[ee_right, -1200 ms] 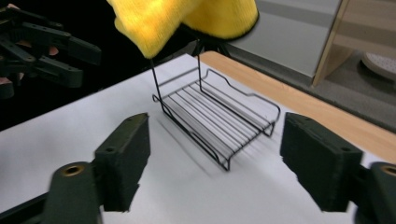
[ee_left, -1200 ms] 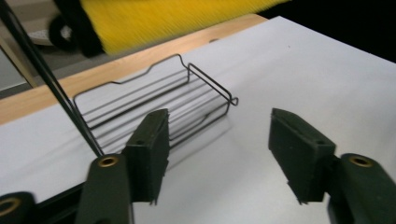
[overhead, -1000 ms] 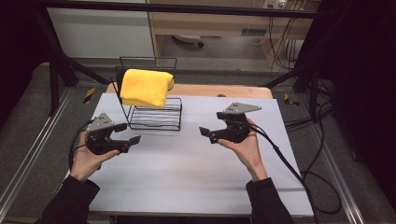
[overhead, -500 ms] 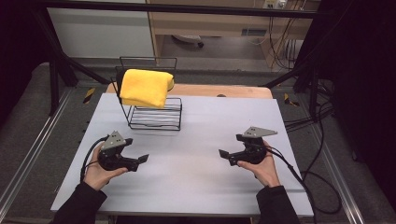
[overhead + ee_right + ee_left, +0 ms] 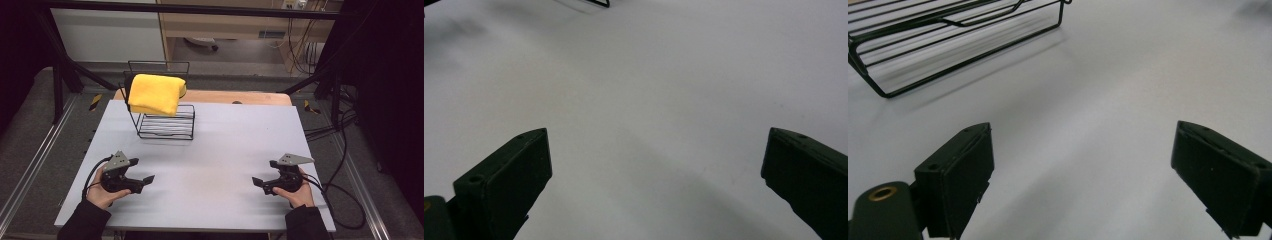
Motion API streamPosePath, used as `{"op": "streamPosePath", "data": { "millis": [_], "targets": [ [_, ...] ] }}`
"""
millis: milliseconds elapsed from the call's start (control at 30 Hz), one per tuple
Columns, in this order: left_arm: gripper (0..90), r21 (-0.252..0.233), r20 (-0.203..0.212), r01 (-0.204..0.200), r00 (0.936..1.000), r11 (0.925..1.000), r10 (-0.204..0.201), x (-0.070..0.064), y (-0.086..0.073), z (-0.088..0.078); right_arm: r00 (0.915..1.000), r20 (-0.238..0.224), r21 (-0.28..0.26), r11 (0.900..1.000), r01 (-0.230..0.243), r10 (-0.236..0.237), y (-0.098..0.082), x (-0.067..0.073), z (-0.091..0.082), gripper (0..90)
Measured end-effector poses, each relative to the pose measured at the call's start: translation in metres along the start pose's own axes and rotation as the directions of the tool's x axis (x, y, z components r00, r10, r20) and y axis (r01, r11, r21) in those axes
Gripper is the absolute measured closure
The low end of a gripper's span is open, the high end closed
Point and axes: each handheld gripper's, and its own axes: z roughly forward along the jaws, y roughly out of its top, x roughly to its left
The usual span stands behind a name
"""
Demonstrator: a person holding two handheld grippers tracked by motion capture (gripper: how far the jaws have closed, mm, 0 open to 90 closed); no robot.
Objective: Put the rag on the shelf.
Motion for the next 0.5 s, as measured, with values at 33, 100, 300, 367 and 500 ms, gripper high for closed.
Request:
{"op": "streamPosePath", "data": {
  "millis": [33, 100, 300, 367, 500],
  "targets": [
    [10.2, 0.0, 0.0, 0.0, 1.0, 1.0, 0.0, 0.0, 0.0, 0.0, 1.0, 0.0, 0.0, 1.0, 0.0, 0.0, 0.0, 0.0, 0.0, 0.6],
    [10.2, 0.004, 0.002, 0.0, 1.0, 1.0, 0.0, -0.001, -0.003, 0.001, 1.0, -0.009, -0.005, 1.0, 0.003, -0.003, -0.006, -0.002, -0.003, 0.6],
    [9.7, 0.02, 0.004, -0.008, 1.0, 0.9998, 0.008, -0.001, -0.01, 0.004, 0.9998, -0.016, 0.023, 1.0, -0.014, 0.014, -0.018, -0.004, -0.005, 0.6],
    [9.7, 0.023, 0.007, -0.009, 0.9999, 0.9997, 0.009, -0.001, -0.011, 0.004, 0.9998, -0.01, 0.03, 0.999, -0.015, 0.015, -0.019, -0.005, -0.004, 0.6],
    [9.7, 0.017, 0.005, -0.008, 1.0, 0.9998, 0.008, -0.002, -0.011, 0.003, 0.9998, -0.015, 0.032, 0.999, -0.016, 0.016, -0.02, -0.005, -0.003, 0.6]
  ]
}}
